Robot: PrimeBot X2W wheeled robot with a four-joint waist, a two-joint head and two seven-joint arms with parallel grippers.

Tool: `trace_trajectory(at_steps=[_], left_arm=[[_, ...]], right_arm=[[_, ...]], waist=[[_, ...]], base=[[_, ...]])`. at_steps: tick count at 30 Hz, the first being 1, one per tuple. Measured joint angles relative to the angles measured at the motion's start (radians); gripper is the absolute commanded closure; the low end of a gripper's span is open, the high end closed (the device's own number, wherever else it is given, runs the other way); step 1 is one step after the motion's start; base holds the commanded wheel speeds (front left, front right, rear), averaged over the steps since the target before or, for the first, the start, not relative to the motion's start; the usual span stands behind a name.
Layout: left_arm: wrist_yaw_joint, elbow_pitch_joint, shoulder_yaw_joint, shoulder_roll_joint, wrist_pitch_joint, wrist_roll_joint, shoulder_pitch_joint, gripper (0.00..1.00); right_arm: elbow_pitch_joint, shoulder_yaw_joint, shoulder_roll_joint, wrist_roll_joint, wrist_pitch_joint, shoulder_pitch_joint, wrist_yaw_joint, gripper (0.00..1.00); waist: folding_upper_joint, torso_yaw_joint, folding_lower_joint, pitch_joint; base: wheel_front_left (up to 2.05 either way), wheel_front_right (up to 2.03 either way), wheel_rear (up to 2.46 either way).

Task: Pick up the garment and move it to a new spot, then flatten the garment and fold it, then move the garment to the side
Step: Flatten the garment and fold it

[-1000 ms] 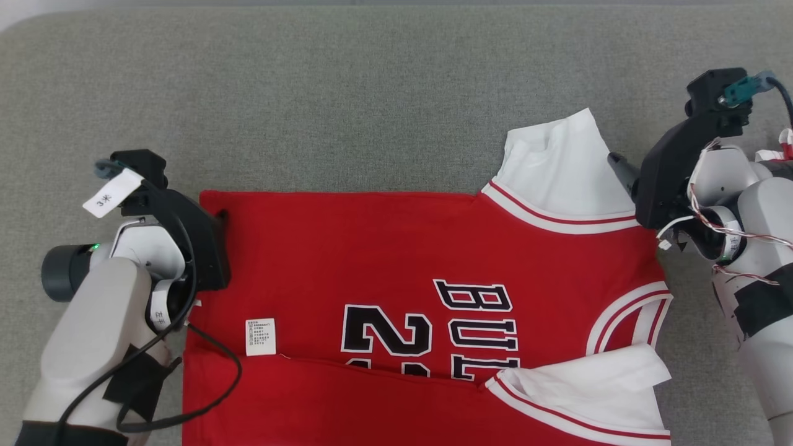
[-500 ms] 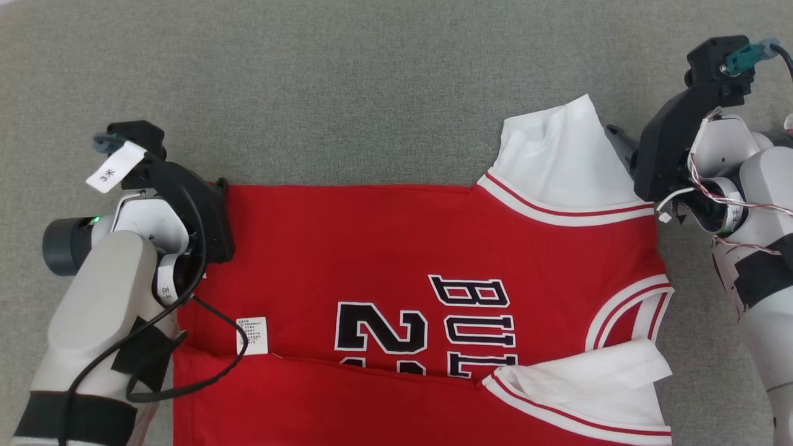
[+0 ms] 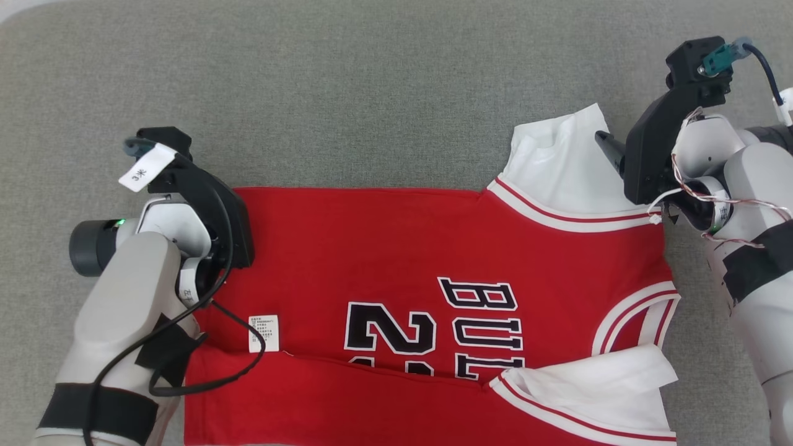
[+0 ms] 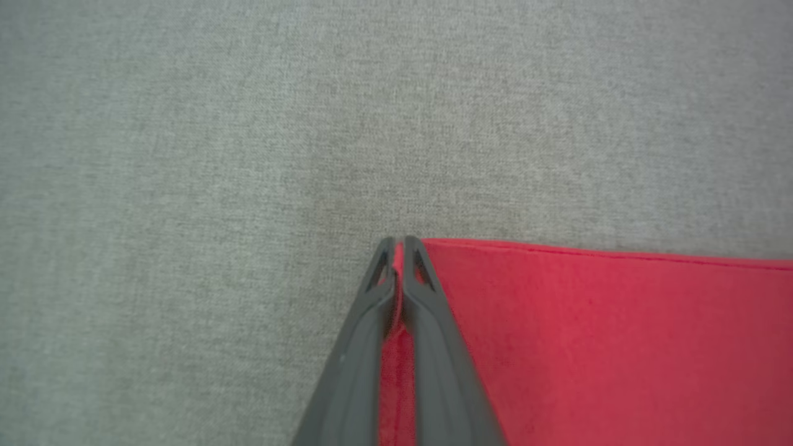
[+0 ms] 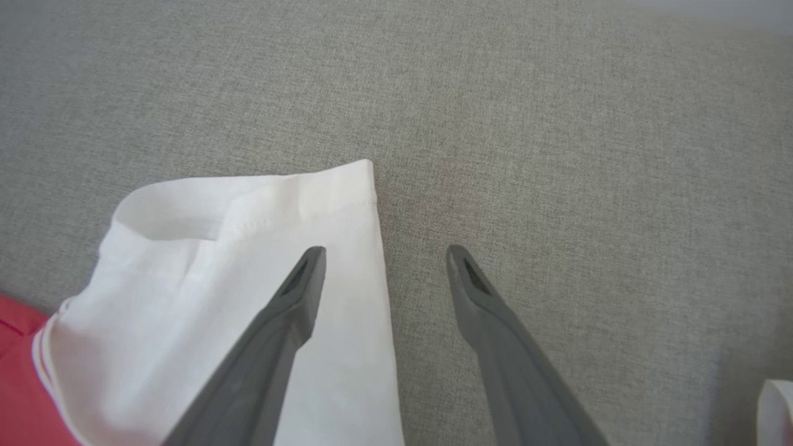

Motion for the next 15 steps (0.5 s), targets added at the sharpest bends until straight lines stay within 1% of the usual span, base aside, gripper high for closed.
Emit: trace_trajectory(at_steps=[6,10,15], left_arm=[[-0.010,0.034,-0.011,-0.029,-0.016,0.000,-0.002,1.00],[-0.019,0.044,-0.024,-0.050,-0.018,0.000,-0.009,1.00],[-0.027,0.064,-0.031,-0.071,-0.031,-0.001,-0.021,1.00]], right_arm=[[0.059,-0.006,-0.004,-0.002,0.002,-0.037,0.004,0.00],[0.092,-0.006,-0.019,-0.002,0.029,-0.044,0.004,0.00],[0.128,-0.012,-0.028,-0.002,0.045,-0.079,-0.005,0.00]], waist=[[-0.0001,0.019,0.0000,-0.013],[0.0000,0.040,0.0000,-0.017],[0.0000,0.070,0.0001,-0.018]], base=[[0.00,0.00,0.00],[0.00,0.00,0.00],[0.00,0.00,0.00]])
